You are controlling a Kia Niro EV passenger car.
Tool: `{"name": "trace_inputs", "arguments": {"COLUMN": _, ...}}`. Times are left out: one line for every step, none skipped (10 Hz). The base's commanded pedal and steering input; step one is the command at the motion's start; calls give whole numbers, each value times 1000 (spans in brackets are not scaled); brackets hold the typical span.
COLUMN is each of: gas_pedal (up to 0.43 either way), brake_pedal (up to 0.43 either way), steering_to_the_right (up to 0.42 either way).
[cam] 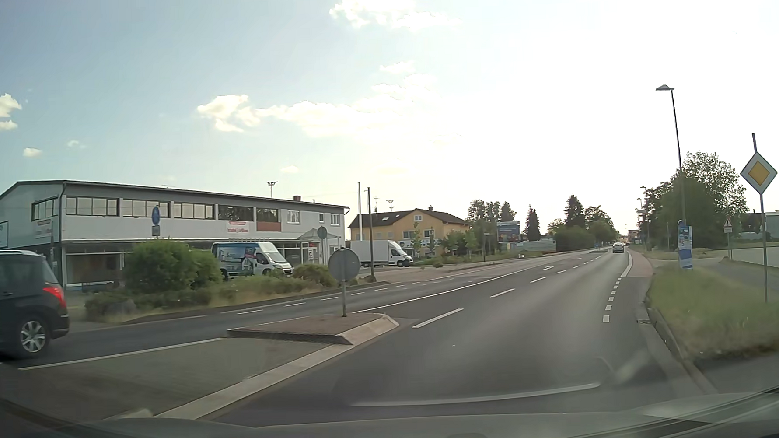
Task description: Follow the waypoints while adhering to traffic rules and regulations
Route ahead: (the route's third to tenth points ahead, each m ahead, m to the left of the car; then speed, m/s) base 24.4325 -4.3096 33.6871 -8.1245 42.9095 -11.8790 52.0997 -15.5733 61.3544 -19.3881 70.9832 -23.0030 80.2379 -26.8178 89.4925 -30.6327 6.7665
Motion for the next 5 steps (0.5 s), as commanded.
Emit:
{"name": "trace_inputs", "arguments": {"gas_pedal": 157, "brake_pedal": 30, "steering_to_the_right": 178}}
{"name": "trace_inputs", "arguments": {"gas_pedal": 197, "brake_pedal": 30, "steering_to_the_right": 176}}
{"name": "trace_inputs", "arguments": {"gas_pedal": 209, "brake_pedal": 30, "steering_to_the_right": 171}}
{"name": "trace_inputs", "arguments": {"gas_pedal": 228, "brake_pedal": 30, "steering_to_the_right": 162}}
{"name": "trace_inputs", "arguments": {"gas_pedal": 240, "brake_pedal": 30, "steering_to_the_right": 150}}
